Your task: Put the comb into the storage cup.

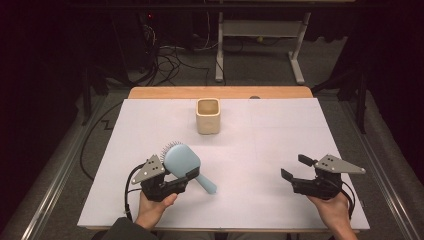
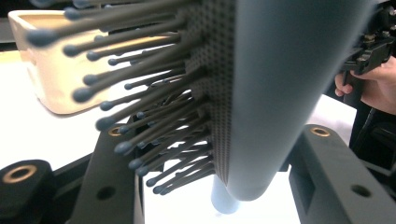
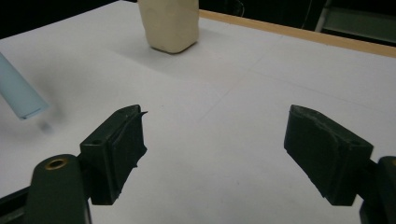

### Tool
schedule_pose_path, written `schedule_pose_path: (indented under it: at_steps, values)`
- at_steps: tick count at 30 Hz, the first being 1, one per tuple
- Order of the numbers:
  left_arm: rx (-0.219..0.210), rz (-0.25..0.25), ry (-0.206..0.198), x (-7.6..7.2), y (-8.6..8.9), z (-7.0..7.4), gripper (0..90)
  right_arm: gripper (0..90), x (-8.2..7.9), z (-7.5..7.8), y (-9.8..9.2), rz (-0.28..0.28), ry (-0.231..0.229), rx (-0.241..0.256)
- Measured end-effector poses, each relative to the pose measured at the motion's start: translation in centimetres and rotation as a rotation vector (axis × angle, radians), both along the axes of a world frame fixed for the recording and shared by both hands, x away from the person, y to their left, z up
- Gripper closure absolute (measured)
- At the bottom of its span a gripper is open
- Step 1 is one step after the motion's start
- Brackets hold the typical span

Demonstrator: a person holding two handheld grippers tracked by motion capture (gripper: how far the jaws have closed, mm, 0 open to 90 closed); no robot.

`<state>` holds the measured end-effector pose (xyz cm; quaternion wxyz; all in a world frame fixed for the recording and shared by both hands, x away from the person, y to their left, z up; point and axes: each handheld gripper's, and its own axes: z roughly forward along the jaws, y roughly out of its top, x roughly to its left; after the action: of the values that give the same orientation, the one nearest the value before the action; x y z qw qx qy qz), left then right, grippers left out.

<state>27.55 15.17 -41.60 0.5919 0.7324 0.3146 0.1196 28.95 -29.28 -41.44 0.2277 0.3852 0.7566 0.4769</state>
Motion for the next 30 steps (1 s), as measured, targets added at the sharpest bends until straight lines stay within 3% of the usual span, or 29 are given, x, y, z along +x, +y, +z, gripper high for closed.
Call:
schedule_pose_path:
  at_steps: [10,30]
  values:
    - [-0.001,0.018,0.006,0.1,0.5,0.1,52.9,20.1,-0.6,-1.6,-1.9,-0.044,0.025,0.049]
    - [0.015,0.030,0.011,0.0,1.3,0.3,52.9,19.3,-1.6,-3.5,-4.3,-0.098,-0.020,0.097]
